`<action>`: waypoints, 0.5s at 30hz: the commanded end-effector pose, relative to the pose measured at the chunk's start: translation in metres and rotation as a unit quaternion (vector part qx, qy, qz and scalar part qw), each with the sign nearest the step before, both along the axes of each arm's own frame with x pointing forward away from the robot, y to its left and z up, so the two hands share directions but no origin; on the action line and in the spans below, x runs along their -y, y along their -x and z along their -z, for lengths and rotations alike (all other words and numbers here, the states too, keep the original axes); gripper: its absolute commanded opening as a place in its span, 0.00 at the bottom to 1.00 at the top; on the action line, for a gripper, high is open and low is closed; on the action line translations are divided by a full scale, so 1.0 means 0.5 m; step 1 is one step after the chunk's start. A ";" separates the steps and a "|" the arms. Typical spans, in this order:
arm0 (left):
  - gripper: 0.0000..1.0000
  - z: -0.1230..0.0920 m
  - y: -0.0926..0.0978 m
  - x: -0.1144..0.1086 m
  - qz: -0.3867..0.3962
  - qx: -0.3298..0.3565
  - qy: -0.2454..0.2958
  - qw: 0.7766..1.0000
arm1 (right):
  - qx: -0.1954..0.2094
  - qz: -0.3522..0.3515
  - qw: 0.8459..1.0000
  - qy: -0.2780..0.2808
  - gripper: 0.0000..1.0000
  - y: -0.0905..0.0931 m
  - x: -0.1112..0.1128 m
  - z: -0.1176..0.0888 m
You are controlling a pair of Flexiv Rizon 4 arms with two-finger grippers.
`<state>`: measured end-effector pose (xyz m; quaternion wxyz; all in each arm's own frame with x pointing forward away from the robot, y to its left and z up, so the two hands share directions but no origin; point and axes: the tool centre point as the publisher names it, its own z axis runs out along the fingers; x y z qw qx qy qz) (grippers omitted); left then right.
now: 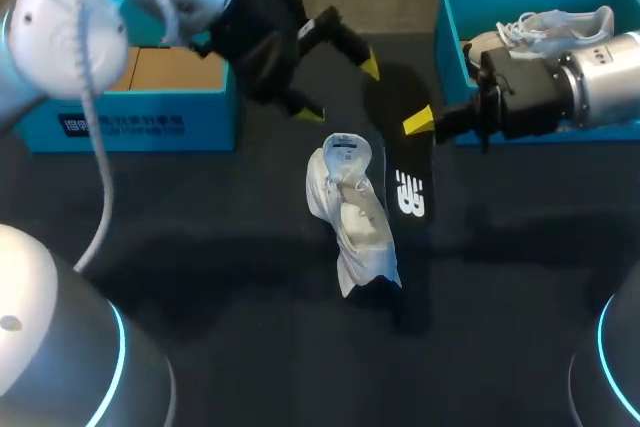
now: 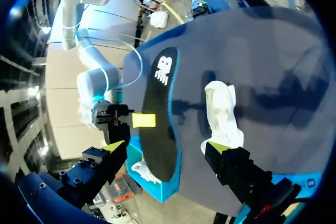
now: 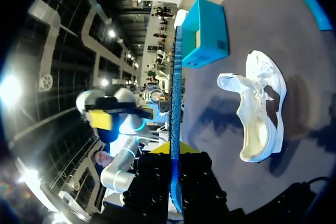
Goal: Take the shoe out of the shoebox, open the shoe tongue, remove and reinsert the insole, then place the shoe into the shoebox
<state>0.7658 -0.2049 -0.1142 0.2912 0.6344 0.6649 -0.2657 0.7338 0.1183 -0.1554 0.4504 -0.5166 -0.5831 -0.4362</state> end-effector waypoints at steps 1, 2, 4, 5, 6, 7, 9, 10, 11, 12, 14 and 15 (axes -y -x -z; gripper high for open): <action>1.00 0.027 0.015 -0.017 -0.003 0.027 0.246 0.969 | 0.004 0.009 1.000 -0.010 0.00 0.016 0.010 -0.004; 1.00 0.030 0.016 -0.018 -0.003 0.029 0.258 0.966 | 0.005 0.010 1.000 -0.016 0.00 0.017 0.011 -0.006; 1.00 0.037 0.019 -0.019 0.001 0.031 0.270 0.962 | 0.005 0.010 1.000 -0.017 0.00 0.020 0.013 -0.008; 1.00 0.039 0.020 -0.020 0.003 0.034 0.278 0.960 | 0.006 0.010 1.000 -0.022 0.00 0.022 0.013 -0.011; 1.00 0.041 0.021 -0.020 0.006 0.034 0.286 0.958 | 0.005 0.008 1.000 -0.022 0.00 0.024 0.011 -0.013; 1.00 0.043 0.022 -0.020 0.011 0.045 0.298 0.954 | 0.005 0.007 1.000 -0.021 0.00 0.026 0.011 -0.014; 1.00 0.046 0.023 -0.020 0.015 0.056 0.316 0.947 | 0.005 0.005 1.000 -0.020 0.00 0.029 0.008 -0.017; 1.00 0.047 0.023 -0.019 0.015 0.056 0.327 0.943 | 0.005 0.004 1.000 -0.019 0.00 0.031 0.006 -0.018; 1.00 0.048 0.024 -0.017 0.019 0.057 0.334 0.941 | 0.005 0.004 1.000 -0.018 0.00 0.032 0.005 -0.020; 1.00 0.051 0.025 -0.015 0.020 0.062 0.338 0.939 | 0.005 0.003 1.000 -0.018 0.00 0.034 0.003 -0.021; 1.00 0.056 0.026 -0.010 0.019 0.065 0.349 0.935 | 0.006 0.000 1.000 -0.018 0.00 0.036 -0.004 -0.022; 1.00 0.058 0.027 -0.006 0.016 0.062 0.353 0.933 | 0.006 -0.001 1.000 -0.018 0.00 0.037 -0.007 -0.023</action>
